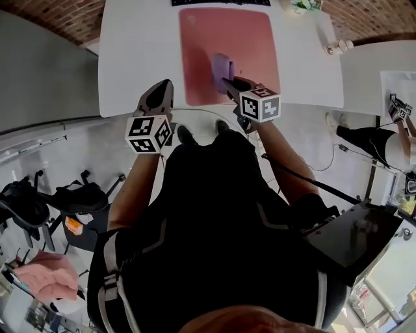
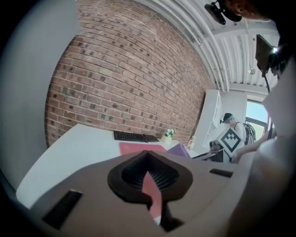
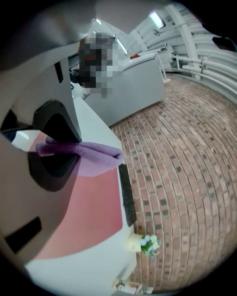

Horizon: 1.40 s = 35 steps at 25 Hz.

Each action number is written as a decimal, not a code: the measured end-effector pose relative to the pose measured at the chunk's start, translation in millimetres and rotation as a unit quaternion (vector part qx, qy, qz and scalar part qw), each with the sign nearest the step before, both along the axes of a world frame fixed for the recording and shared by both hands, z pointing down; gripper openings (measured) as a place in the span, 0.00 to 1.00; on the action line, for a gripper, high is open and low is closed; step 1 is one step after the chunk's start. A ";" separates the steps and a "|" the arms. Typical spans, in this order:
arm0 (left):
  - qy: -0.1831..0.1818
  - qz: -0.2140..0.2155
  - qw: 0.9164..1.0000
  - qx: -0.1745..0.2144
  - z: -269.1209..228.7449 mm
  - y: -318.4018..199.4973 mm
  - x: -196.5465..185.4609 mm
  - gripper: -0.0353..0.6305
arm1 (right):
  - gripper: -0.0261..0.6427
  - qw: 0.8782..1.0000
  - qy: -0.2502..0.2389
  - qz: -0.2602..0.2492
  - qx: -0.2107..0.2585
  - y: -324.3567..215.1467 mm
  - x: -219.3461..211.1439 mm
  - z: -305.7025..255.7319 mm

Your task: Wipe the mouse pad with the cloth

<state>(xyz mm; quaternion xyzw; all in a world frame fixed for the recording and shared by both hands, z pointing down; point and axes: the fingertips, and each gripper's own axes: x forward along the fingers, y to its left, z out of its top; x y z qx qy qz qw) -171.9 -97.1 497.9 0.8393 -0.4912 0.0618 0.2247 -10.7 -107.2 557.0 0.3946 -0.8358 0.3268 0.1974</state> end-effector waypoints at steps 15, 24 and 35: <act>-0.027 0.023 0.999 -0.011 -14.3 -48.4 93.4 0.06 | 0.12 0.962 0.163 0.219 0.007 -38.6 289.8 35.1; -0.049 0.008 0.998 -0.028 -6.0 -54.4 97.8 0.06 | 0.12 0.970 0.199 0.140 -0.024 -50.5 272.8 87.6; -0.051 -0.033 0.997 -0.038 2.7 -46.1 82.6 0.06 | 0.12 0.986 0.125 0.083 -0.073 -64.6 200.8 102.2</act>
